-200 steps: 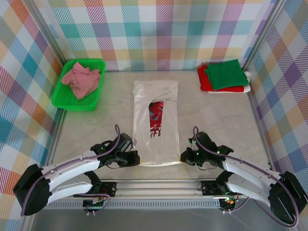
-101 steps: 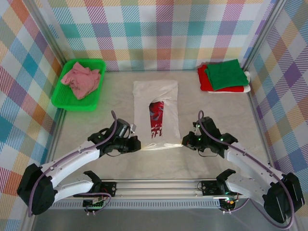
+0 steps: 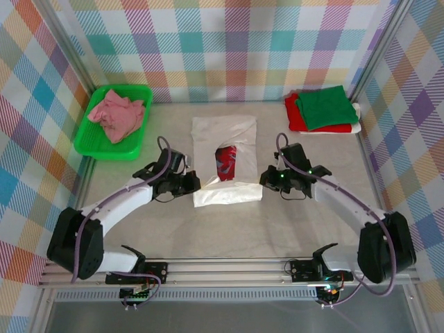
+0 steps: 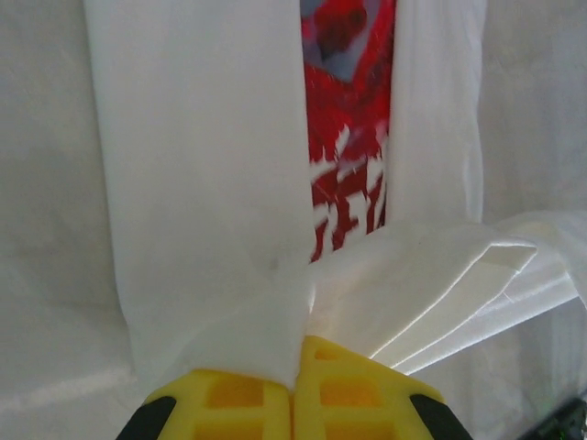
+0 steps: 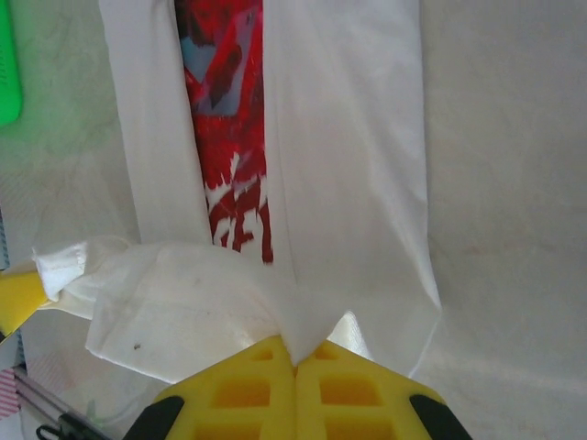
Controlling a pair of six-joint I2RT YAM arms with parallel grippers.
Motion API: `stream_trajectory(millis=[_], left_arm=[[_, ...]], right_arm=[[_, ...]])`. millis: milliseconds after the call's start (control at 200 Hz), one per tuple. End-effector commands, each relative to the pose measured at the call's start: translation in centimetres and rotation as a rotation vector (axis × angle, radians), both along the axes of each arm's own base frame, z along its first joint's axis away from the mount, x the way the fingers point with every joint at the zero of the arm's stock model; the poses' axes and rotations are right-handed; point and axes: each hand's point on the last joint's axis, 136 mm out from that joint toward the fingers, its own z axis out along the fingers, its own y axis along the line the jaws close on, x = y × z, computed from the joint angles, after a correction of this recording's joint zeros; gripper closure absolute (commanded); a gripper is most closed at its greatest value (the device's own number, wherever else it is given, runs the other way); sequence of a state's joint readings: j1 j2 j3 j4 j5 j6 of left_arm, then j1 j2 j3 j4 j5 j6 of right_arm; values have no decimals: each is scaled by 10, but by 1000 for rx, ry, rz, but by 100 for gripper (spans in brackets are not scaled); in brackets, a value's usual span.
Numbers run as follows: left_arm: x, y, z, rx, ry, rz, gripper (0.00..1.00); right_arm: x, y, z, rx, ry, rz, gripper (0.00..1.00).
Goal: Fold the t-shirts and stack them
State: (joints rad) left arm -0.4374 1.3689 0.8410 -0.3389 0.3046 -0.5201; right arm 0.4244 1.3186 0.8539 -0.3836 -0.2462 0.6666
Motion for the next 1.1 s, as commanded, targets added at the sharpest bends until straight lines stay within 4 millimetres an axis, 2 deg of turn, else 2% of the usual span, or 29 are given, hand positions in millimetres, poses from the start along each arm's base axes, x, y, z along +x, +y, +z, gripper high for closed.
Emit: stream_trajectory(millis=[0,170,325,535,720,1095], left_arm=[[39,12,6,31,-82,14,100],[83,6,13,52,-134,-35,100],[107,1,13,65,-134,-59,100],[121,4,5,82,-105,-60,100],[132,12,5,116,-112,-53,100],[157,6,-11,133,-92,-79,100]], right_arm=[[37,9,17,0,-102,17,100],[73,13,19,-7,-126,25,100],[102,17,20,-12,-142,42,100],[132,17,10,-3,-129,40,100],[146,18,5,-9,-128,38,100],[171,16,-6,-27,-125,27,100]])
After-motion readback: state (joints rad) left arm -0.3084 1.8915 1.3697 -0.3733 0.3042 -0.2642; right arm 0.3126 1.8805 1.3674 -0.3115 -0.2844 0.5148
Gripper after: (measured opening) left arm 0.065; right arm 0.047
